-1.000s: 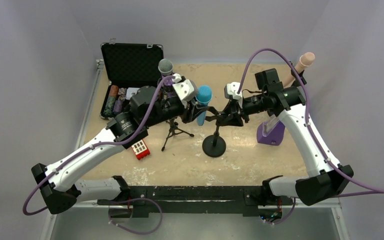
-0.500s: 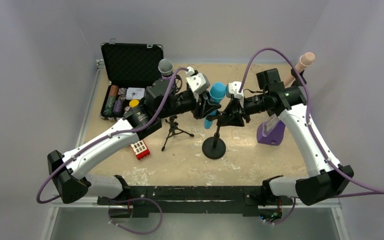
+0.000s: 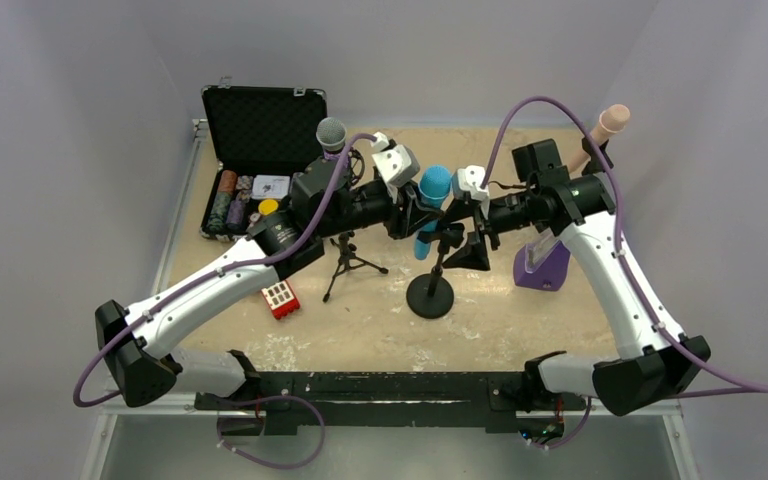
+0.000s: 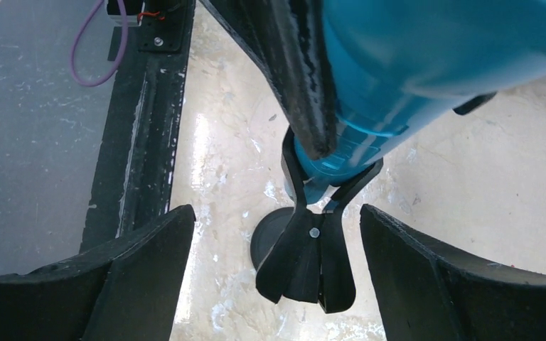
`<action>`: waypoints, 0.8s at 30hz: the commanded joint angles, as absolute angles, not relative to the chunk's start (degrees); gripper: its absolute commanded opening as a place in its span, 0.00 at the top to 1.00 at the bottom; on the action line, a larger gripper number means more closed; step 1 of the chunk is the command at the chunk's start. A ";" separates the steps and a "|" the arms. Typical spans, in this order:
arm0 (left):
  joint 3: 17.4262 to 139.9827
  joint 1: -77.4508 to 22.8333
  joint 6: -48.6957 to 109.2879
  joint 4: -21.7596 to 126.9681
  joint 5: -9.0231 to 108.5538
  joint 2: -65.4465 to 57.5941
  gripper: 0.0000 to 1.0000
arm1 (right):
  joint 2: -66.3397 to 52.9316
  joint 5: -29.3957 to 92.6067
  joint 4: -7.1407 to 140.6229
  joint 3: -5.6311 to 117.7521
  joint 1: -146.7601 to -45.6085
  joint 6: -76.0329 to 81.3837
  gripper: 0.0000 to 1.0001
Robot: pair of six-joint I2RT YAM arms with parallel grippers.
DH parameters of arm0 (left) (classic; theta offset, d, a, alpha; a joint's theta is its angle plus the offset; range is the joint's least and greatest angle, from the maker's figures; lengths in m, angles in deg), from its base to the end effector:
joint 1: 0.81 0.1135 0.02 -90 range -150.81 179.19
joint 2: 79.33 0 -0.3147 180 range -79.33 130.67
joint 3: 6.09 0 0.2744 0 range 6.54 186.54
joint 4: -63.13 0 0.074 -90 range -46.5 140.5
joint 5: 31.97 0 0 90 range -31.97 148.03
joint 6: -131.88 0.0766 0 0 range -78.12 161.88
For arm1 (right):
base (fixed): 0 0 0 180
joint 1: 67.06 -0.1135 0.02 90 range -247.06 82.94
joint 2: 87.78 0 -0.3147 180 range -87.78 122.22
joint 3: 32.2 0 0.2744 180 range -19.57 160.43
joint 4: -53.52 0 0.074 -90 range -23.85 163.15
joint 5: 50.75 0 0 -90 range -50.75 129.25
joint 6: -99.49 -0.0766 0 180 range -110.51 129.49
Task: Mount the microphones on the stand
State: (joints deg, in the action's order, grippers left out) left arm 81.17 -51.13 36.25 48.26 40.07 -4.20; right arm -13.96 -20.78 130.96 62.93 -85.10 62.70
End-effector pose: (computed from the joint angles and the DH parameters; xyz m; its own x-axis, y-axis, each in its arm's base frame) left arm 0.2080 -0.2877 0.4683 -0.1215 0.0003 -0.9926 0.9213 0.3722 -0.1127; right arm 0.2176 0.1407 0.4222 0.0187 -0.4146 -0.9098 -0.9998 -0.0110 -0.0155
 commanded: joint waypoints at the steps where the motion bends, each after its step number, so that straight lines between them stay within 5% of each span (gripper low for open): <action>1: 81.37 -51.73 33.50 48.72 40.48 -6.92 0.48 | -16.04 -23.42 130.47 64.25 -85.65 62.26 0.10; 4: 81.62 -51.70 33.17 46.69 41.69 -8.68 0.24 | -16.81 -22.88 130.44 64.59 -85.69 61.48 0.08; 9: 79.37 -51.72 34.15 43.27 43.98 -14.54 0.07 | -19.08 -21.08 129.78 65.15 -85.33 60.09 0.07; 24: 62.80 -51.77 33.04 32.48 53.50 -39.12 0.01 | -26.86 -24.48 133.23 64.81 -76.29 62.97 0.03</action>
